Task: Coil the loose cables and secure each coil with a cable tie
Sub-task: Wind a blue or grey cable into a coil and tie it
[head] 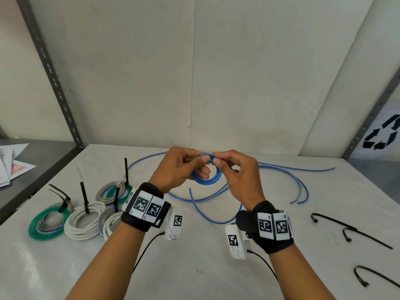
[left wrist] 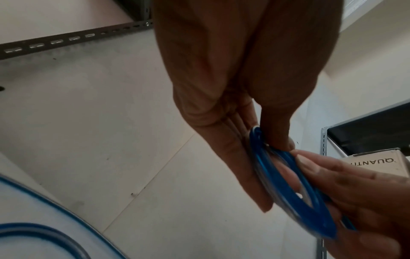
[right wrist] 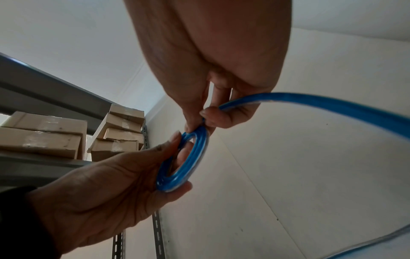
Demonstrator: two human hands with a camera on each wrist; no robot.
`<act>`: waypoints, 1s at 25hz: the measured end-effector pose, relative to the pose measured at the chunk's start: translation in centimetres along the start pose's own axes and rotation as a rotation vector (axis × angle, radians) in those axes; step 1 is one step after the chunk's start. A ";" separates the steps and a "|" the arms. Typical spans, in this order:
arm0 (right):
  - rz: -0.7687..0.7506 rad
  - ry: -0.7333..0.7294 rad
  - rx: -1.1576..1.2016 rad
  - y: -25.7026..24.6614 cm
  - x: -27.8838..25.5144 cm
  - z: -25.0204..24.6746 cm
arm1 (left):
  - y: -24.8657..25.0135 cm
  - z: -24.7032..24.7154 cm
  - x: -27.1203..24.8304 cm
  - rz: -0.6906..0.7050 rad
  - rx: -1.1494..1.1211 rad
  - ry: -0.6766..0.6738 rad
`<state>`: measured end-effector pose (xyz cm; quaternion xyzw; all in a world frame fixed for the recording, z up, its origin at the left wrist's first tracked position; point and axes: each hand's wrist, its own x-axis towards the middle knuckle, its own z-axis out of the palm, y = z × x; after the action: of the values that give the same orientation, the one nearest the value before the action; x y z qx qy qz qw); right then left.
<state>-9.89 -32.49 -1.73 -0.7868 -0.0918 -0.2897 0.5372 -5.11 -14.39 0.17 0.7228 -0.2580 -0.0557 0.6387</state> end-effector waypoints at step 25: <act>0.064 -0.023 0.178 -0.5 -0.2 0.2 | -0.1 -0.8 0.1 -0.031 -0.138 0.065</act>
<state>-10.22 -32.05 -1.48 -0.7419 -0.0982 -0.2542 0.6127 -4.68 -13.67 0.22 0.6824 -0.2215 -0.0594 0.6941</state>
